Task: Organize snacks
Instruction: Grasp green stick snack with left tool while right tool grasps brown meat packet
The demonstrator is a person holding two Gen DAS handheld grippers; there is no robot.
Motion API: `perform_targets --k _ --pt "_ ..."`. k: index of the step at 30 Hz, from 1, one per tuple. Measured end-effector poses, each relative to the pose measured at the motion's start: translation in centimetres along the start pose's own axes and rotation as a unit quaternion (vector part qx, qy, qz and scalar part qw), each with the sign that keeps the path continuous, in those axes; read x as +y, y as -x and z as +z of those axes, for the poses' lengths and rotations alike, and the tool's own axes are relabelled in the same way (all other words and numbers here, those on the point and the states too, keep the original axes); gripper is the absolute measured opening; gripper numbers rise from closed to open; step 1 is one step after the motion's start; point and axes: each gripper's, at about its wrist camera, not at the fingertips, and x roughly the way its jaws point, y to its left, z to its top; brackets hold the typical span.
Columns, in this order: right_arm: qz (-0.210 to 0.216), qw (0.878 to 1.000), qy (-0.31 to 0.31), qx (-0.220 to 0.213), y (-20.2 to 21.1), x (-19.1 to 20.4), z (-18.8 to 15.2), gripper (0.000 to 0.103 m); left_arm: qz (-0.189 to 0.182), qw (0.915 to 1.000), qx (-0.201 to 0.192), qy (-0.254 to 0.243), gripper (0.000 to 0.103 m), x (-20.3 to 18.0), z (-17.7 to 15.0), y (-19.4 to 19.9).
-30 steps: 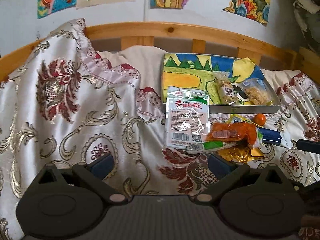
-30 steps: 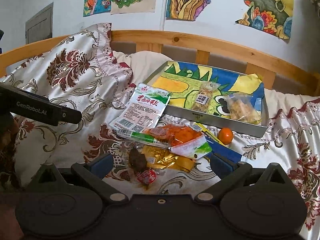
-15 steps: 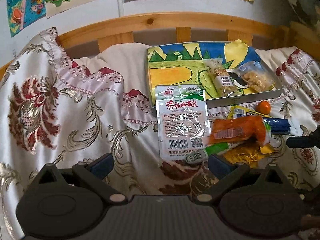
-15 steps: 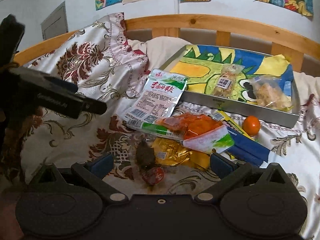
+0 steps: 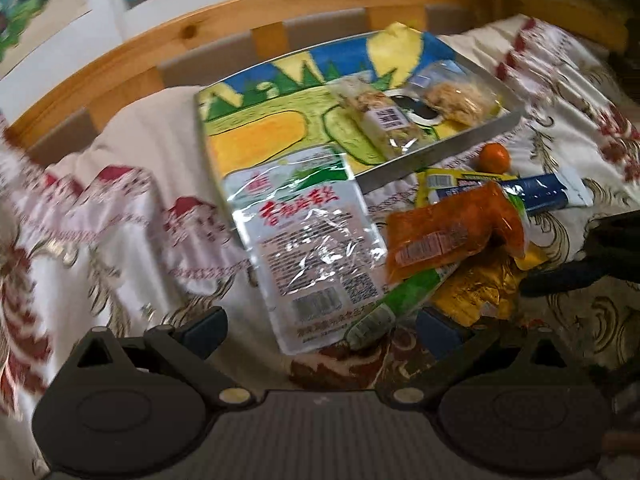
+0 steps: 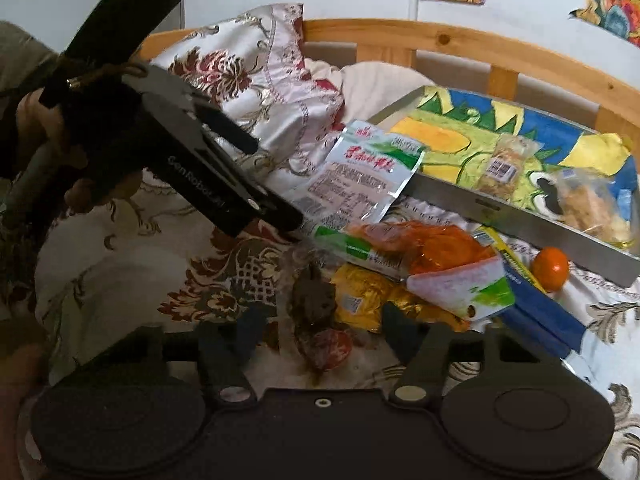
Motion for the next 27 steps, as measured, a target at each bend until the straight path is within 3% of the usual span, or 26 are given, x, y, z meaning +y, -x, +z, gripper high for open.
perform_targets --k 3,10,18,27 --pt "0.005 1.0 -0.01 0.01 -0.6 -0.4 -0.6 0.056 -0.005 0.9995 0.01 -0.029 0.099 -0.4 0.5 -0.9" --pt "0.007 1.0 -0.018 0.009 -0.4 -0.7 -1.2 0.053 -0.058 0.9951 0.025 -0.076 0.086 -0.8 1.4 -2.6" --pt "-0.047 0.999 0.002 0.015 1.3 -0.7 -1.5 0.052 -0.106 0.9877 0.046 -0.105 0.067 -1.2 1.8 -3.5" --pt "-0.066 0.998 -0.018 0.011 2.1 -1.5 -1.3 0.052 -0.111 0.9845 0.054 -0.124 0.045 -2.3 2.6 -4.3"
